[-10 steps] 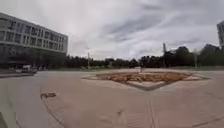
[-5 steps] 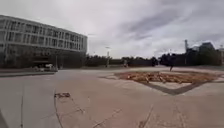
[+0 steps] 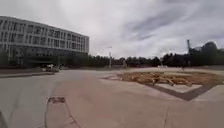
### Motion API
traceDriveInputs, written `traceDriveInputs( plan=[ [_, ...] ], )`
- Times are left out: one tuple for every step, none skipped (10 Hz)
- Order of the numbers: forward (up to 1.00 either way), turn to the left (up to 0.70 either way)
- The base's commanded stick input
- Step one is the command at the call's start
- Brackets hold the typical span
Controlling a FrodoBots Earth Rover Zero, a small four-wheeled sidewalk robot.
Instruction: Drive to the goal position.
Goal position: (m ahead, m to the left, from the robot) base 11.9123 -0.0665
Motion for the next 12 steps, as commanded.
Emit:
traceDriveInputs(
  plan=[
    [0.7,0.03],
    [0.7,0.02],
    [0.7,0.07],
    [0.7,0.23],
    [0.7,0.31],
    [0.7,0.35],
    [0.7,0.29],
    [0.7,0.16],
    [0.7,0.04],
    [0.7,0.03],
    [0.7,0.03],
    [0.7,0.03]
  ],
)
